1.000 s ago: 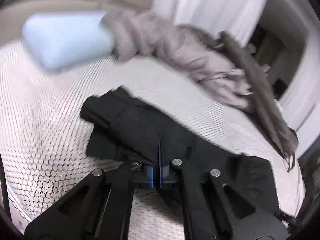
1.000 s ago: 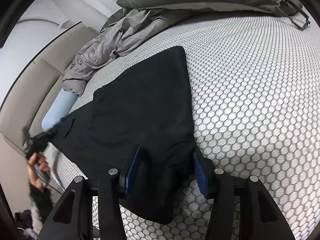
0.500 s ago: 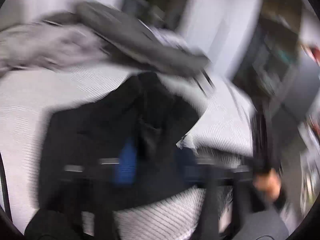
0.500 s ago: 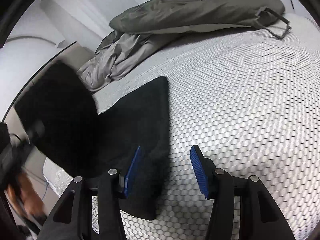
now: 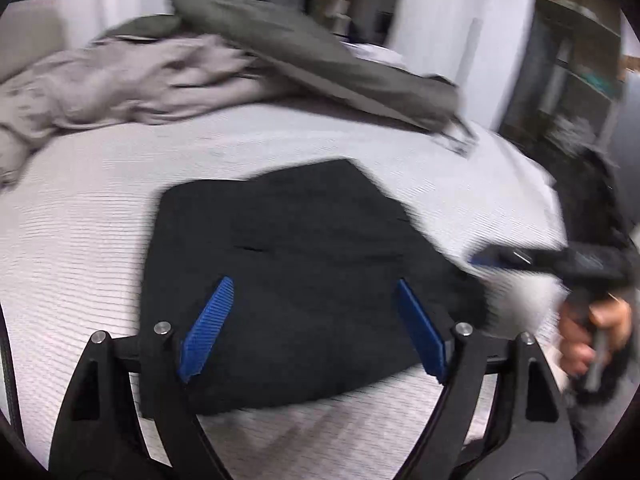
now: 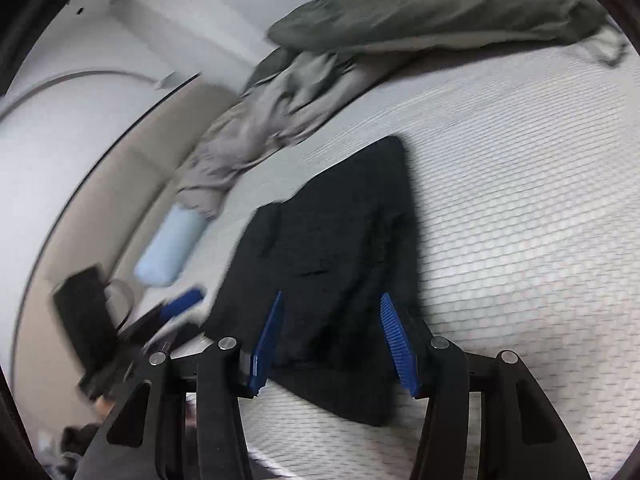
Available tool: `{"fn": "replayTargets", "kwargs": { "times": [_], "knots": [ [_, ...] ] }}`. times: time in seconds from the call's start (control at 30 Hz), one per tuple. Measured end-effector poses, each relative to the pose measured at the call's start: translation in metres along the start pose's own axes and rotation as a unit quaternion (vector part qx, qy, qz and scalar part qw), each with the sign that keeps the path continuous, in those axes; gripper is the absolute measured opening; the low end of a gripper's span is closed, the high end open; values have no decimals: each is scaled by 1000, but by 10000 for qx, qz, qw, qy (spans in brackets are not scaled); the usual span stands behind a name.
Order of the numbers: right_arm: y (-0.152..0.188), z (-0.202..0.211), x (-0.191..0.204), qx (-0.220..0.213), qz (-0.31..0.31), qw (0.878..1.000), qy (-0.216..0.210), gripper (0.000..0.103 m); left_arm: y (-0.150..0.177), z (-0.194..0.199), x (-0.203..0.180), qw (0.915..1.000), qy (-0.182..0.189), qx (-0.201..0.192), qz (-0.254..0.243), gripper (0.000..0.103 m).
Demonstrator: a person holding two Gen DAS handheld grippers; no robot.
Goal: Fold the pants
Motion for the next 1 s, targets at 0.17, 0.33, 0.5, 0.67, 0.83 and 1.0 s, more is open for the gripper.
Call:
{"fn": "replayTargets", "kwargs": {
  "times": [0.17,0.33,0.5,0.67,0.83,1.0],
  "knots": [
    [10,-36,-2,617,2,9977,292,52,-9,-25,69,9965,-543,175,609,81],
    [12,-36,-2,571,-306,9979,-99,52,0,-33,104,9947,-727,229,694,81],
    [3,-33,14,363,-351,9966,-646,52,6,-22,108,9954,-780,241,500,81],
    [13,-63,6,839,-276,9959,-202,35,10,-11,113,9946,-843,233,562,81],
    [-4,-54,15,418,-18,9991,45,16,1,2,123,9932,-779,30,865,81],
    [-12,-11,47,131,443,9987,217,16,-2,11,128,9923,-670,-19,1043,81]
  ]
}}
Point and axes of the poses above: each gripper's, at about its wrist camera, not at the fingertips, and z roughly against the way its jaws point, x to its left, y to its underside, the point moved 5 cm from there along -z, roughly the way its jaws point, and after that the axes turned 12 degrees about z, right-handed, at the moved point
